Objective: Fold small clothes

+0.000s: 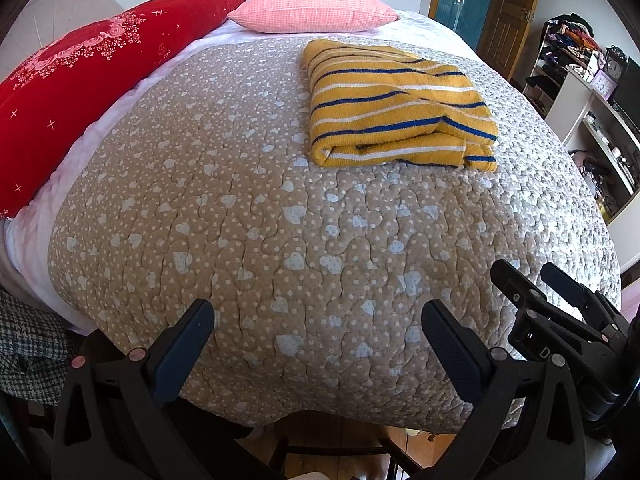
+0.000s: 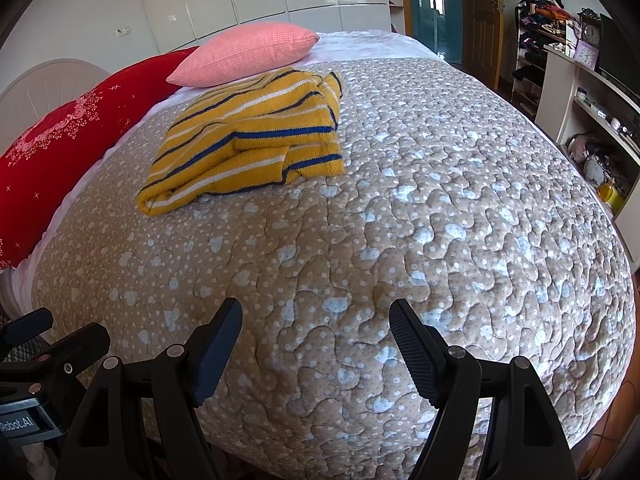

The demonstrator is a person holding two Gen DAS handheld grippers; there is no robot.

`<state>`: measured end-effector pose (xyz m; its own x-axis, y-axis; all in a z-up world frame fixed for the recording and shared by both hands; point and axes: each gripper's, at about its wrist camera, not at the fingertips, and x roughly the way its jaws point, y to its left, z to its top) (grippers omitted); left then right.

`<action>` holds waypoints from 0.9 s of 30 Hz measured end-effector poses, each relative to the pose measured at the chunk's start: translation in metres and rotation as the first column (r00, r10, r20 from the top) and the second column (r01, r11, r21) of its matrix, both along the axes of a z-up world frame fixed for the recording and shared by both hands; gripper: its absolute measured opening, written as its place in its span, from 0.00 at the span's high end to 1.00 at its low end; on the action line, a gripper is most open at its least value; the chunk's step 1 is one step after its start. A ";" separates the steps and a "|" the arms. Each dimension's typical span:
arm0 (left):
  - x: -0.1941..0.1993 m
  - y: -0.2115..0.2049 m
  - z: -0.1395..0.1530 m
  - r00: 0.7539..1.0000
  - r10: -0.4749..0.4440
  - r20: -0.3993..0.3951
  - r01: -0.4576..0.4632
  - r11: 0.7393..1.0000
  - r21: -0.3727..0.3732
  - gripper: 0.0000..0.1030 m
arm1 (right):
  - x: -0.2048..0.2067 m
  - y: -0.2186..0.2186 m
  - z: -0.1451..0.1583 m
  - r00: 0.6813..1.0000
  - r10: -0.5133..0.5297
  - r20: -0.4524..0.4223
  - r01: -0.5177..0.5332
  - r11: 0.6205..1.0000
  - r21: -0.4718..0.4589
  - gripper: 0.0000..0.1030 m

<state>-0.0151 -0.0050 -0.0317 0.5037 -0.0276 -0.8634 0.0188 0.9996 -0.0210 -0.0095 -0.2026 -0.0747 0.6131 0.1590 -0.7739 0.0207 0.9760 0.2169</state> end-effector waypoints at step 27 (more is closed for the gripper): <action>0.001 0.001 0.001 1.000 0.001 0.013 -0.001 1.000 -0.005 0.00 | 0.003 0.000 -0.001 1.000 0.010 0.006 -0.010 1.000 -0.002 0.22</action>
